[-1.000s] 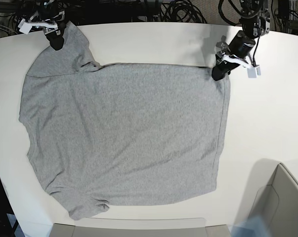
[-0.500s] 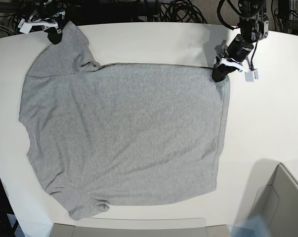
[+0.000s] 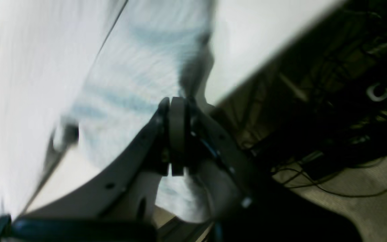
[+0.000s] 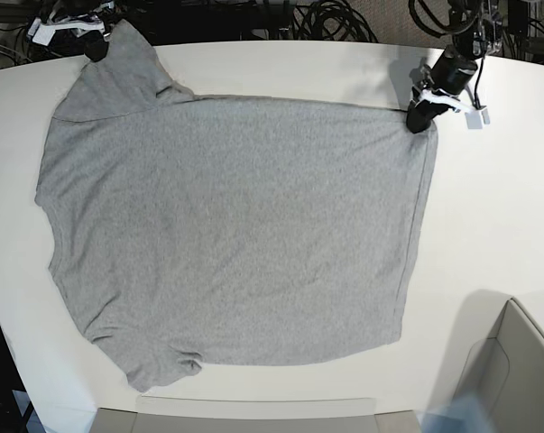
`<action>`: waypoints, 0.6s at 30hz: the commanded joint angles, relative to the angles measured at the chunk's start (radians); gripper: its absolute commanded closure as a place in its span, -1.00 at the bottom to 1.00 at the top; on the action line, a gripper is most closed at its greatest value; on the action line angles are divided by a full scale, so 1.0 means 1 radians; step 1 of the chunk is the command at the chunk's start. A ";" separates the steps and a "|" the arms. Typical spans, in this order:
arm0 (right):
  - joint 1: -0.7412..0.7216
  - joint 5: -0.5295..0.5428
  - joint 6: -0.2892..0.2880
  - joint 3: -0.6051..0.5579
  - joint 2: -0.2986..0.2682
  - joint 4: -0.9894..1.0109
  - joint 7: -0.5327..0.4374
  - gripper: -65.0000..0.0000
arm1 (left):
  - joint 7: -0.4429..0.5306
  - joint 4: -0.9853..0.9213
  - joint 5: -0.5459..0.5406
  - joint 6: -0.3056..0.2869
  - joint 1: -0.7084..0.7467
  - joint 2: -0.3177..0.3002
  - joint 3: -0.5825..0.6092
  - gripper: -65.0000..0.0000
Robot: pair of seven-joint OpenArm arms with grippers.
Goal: Fold the T-shirt properly
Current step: 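Pull the gripped shoulder edge toward the robot base with both grippers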
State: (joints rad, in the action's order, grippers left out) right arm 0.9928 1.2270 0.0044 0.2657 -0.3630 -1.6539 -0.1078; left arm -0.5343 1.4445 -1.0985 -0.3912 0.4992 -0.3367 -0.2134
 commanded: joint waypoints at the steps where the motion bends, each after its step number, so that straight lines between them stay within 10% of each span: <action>1: 0.021 -0.013 -0.045 0.033 -0.003 -0.018 -0.019 1.00 | -0.023 0.000 0.022 0.016 0.019 -0.009 -0.002 1.00; 7: 0.027 -0.056 -0.214 0.154 0.108 -0.018 -0.014 1.00 | -0.020 0.014 0.022 -0.059 0.077 -0.009 -0.041 1.00; 18: 0.044 -0.189 -0.220 0.178 0.158 -0.091 0.016 1.00 | -0.025 0.215 0.024 -0.051 0.215 -0.008 -0.143 1.00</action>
State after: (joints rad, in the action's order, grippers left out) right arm 1.0168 1.0355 -0.1986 0.4351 -0.1940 -1.7302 -0.0692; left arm -0.5751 1.6424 -1.0634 -0.4343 0.7010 -0.3332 -0.3466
